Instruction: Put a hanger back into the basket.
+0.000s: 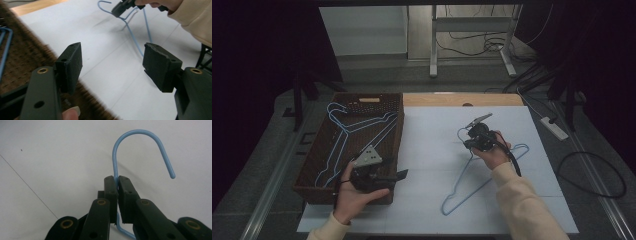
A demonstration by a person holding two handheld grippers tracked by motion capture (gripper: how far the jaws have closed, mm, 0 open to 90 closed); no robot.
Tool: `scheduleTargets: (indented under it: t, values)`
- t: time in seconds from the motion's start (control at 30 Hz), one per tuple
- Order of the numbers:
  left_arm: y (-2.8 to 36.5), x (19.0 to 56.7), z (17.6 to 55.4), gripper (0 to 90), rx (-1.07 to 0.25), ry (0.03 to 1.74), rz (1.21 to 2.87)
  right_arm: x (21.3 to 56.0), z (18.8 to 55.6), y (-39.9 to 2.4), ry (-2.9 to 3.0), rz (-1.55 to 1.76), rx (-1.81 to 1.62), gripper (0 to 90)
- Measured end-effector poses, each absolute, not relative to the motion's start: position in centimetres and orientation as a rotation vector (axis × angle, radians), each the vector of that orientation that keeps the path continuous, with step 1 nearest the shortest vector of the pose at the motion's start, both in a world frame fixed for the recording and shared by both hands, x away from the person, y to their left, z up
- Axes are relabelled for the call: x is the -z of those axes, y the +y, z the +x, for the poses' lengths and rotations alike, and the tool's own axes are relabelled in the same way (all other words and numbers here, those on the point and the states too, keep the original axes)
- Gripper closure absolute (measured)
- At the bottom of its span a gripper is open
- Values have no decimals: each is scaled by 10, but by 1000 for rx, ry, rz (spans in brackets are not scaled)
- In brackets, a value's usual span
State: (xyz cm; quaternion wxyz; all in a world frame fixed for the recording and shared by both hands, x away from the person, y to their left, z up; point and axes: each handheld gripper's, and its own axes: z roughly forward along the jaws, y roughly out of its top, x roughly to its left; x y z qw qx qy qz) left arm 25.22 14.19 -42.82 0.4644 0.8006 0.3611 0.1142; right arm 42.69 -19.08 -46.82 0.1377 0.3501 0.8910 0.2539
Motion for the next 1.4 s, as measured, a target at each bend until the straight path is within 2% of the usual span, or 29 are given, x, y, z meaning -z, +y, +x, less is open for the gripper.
scheduleTargets:
  t: [0.77, 1.4]
  values:
    - [33, 456, 277, 311, -107, 813, 2176, 465, 423, -189, 2562, 986, -770, 865]
    - [-4, 495, 307, 313, -51, 887, 2215, 464, 420, -190, 2546, 993, -787, 864]
